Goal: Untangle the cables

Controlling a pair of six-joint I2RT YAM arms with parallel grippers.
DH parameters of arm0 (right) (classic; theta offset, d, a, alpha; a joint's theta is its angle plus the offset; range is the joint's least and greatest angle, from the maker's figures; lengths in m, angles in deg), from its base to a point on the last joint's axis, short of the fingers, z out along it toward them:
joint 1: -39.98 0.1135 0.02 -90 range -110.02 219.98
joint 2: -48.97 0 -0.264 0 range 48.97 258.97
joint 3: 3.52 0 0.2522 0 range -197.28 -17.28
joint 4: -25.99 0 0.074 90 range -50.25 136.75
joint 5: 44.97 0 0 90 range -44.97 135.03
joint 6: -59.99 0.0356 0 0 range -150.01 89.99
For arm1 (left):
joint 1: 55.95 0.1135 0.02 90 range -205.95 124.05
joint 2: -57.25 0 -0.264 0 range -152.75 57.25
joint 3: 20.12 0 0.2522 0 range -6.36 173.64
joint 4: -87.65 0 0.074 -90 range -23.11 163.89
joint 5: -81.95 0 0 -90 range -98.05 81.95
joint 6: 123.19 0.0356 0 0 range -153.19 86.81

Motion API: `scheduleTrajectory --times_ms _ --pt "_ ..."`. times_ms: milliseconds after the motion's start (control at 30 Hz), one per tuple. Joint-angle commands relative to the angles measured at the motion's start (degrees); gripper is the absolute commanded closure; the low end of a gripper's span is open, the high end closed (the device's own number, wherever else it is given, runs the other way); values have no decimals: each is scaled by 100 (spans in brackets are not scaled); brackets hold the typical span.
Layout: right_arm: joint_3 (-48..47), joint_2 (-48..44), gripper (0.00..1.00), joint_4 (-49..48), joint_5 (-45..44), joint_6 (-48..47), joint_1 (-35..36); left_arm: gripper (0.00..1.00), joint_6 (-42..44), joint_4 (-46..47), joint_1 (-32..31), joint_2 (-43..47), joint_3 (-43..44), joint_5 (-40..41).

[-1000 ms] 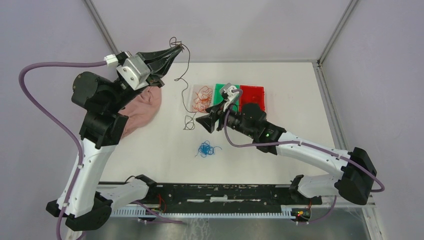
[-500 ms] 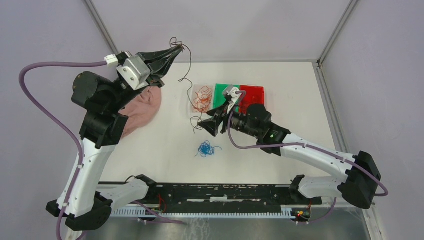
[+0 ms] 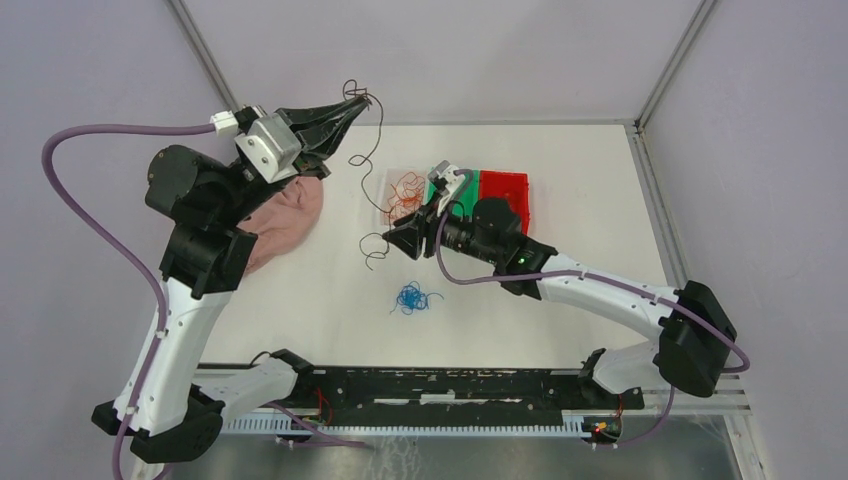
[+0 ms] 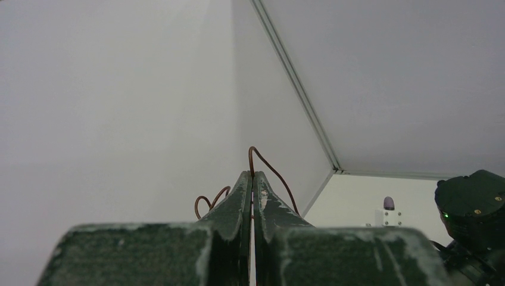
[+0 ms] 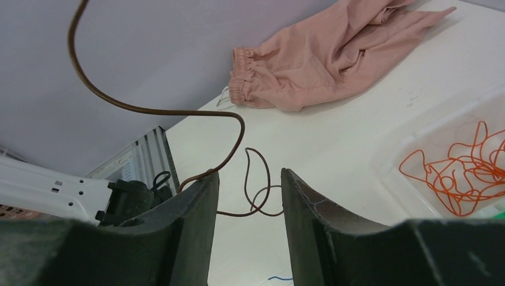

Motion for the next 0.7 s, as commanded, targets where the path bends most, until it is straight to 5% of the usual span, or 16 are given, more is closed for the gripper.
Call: scheduleTrajectory --times_ms 0,367,467,633,667 --pt "-503 83 47 -682 245 185 -24 97 -446 70 4 121 -171 -161" --pt "-542 246 31 -1059 128 432 -22 97 -1118 -58 2 173 -542 -637" --pt "-568 276 46 -1038 149 410 -25 97 -1197 -50 -1 150 -539 -679" --pt "-616 216 97 -649 -179 399 -24 97 -1099 -82 5 170 -558 -607" --pt "-603 153 99 -599 -324 411 -36 97 -1077 -88 2 182 -584 -580"
